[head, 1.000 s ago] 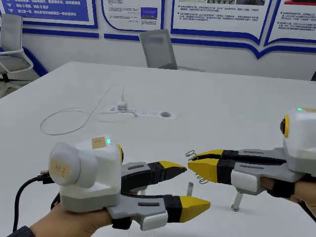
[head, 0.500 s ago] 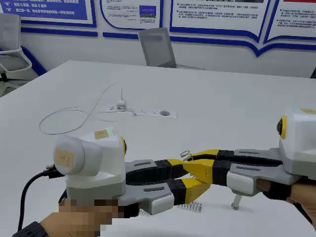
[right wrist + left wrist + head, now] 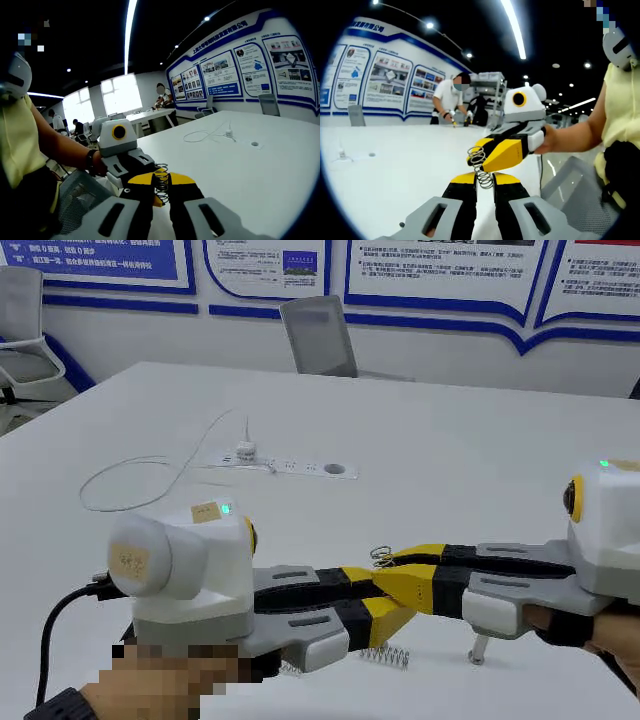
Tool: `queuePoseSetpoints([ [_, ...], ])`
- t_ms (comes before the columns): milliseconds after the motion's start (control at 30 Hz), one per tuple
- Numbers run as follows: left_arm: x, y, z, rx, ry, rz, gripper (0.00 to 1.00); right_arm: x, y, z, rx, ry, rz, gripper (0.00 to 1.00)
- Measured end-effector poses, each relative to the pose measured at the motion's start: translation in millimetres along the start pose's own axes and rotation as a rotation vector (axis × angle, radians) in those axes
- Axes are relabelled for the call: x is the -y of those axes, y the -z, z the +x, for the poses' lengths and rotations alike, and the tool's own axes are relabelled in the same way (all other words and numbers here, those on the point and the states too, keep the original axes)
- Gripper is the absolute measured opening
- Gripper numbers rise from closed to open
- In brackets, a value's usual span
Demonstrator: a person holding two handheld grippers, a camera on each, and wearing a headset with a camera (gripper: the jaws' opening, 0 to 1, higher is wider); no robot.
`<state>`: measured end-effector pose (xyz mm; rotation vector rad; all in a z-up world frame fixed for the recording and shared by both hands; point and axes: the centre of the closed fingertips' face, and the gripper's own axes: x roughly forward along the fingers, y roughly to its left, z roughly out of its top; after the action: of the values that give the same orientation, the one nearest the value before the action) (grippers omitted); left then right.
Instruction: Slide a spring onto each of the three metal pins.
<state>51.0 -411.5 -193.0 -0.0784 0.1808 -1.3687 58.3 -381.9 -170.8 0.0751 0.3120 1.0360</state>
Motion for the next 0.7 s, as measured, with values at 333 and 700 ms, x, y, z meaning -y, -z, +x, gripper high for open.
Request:
queuePoseSetpoints([
  [333,6.7,13.3,-0.1,-0.120,0.031,0.172,0.11,-4.2,13.3,-6.1,-0.098,-0.033,-0.026,0.12],
  [700,21.7,42.8,-1.2,-0.297,0.112,0.333,0.10,-17.7,46.1,-10.1,-0.311,-0.103,-0.088,0.12],
])
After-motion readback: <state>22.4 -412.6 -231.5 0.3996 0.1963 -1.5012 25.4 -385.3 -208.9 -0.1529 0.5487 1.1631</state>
